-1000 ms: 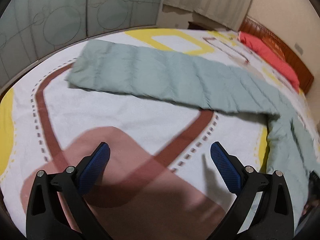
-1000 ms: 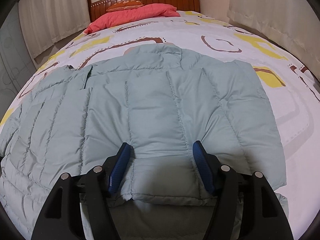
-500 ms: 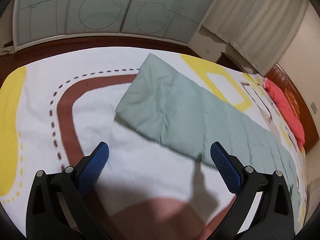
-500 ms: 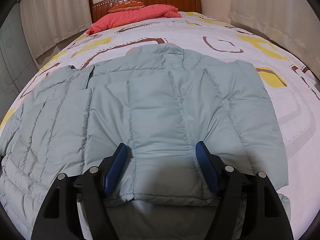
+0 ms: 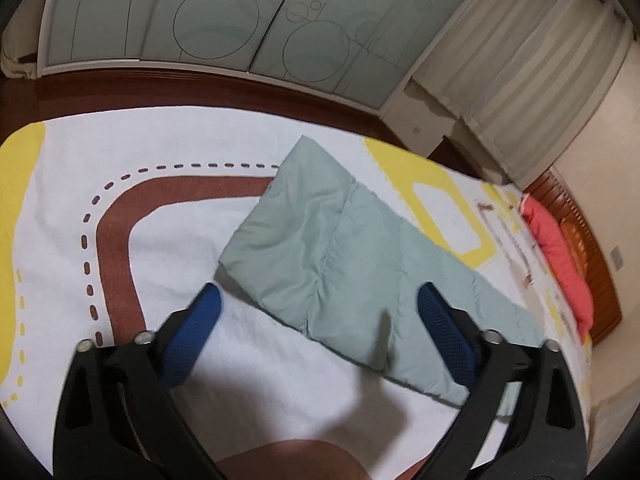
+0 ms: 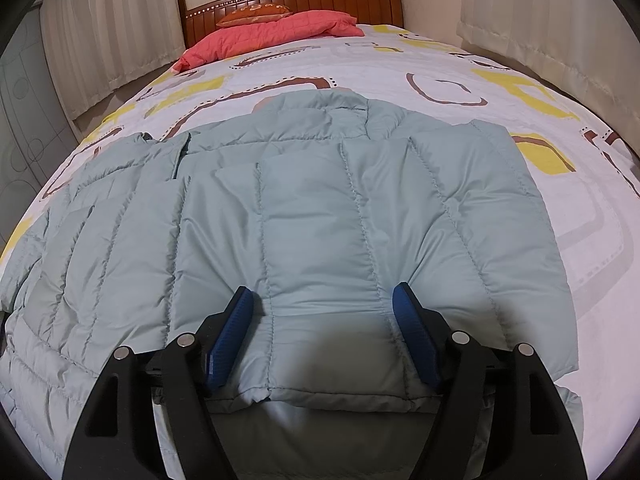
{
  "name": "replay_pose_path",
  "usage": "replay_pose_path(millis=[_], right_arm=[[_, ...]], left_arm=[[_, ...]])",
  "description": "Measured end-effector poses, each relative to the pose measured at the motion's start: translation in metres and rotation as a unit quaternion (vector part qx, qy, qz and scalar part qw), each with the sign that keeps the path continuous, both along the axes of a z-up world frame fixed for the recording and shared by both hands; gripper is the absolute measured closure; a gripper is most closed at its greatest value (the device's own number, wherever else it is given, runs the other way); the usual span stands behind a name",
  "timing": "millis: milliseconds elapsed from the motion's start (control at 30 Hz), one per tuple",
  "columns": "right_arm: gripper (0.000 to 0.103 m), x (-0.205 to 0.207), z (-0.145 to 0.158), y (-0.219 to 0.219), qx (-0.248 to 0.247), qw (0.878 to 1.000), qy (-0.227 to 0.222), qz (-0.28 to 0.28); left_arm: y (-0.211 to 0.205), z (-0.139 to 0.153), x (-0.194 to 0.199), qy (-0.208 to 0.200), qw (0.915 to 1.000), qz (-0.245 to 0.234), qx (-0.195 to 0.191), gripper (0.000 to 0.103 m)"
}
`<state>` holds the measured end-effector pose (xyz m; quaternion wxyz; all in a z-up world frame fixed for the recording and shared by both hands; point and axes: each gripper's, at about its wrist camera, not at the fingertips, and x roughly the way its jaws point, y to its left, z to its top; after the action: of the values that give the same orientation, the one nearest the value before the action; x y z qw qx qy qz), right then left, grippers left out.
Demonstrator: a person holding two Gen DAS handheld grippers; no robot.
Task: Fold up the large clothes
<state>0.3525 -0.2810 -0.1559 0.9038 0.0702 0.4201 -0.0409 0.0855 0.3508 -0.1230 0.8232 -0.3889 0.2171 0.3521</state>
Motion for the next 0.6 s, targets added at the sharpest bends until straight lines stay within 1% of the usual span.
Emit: replay_pose_path(millis=[67, 100, 133, 300, 367, 433, 500, 600], right_arm=[[0.031, 0.0, 0.0, 0.0, 0.0, 1.0, 0.0, 0.0], [0.031, 0.0, 0.0, 0.0, 0.0, 1.0, 0.0, 0.0], [0.031, 0.0, 0.0, 0.0, 0.0, 1.0, 0.0, 0.0], [0.031, -0.001, 0.0, 0.0, -0.001, 1.0, 0.0, -0.001], [0.031, -0.001, 0.0, 0.0, 0.0, 1.0, -0.001, -0.001], [0.031, -0.001, 0.0, 0.0, -0.001, 1.0, -0.001, -0.001], [0.031, -0.001, 0.0, 0.0, -0.001, 1.0, -0.001, 0.0], [0.031, 0.0, 0.0, -0.001, 0.0, 1.0, 0.0, 0.0]], left_arm=[[0.004, -0.001, -0.005, -0.021, 0.9997, -0.007, -0.011, 0.023], [0.006, -0.002, -0.009, -0.031, 0.9993, -0.005, -0.02, 0.024], [0.01, -0.003, -0.013, -0.046, 0.9985, -0.003, -0.029, 0.024], [0.018, -0.003, -0.01, -0.07, 0.9964, -0.001, -0.048, 0.024], [0.013, -0.002, -0.016, -0.08, 0.9945, -0.009, -0.067, 0.024], [0.003, 0.0, -0.021, -0.084, 0.9938, -0.016, -0.071, 0.024], [-0.001, -0.002, -0.017, -0.082, 0.9932, -0.026, -0.079, 0.024], [0.006, -0.005, -0.006, -0.087, 0.9926, -0.022, -0.082, 0.024]])
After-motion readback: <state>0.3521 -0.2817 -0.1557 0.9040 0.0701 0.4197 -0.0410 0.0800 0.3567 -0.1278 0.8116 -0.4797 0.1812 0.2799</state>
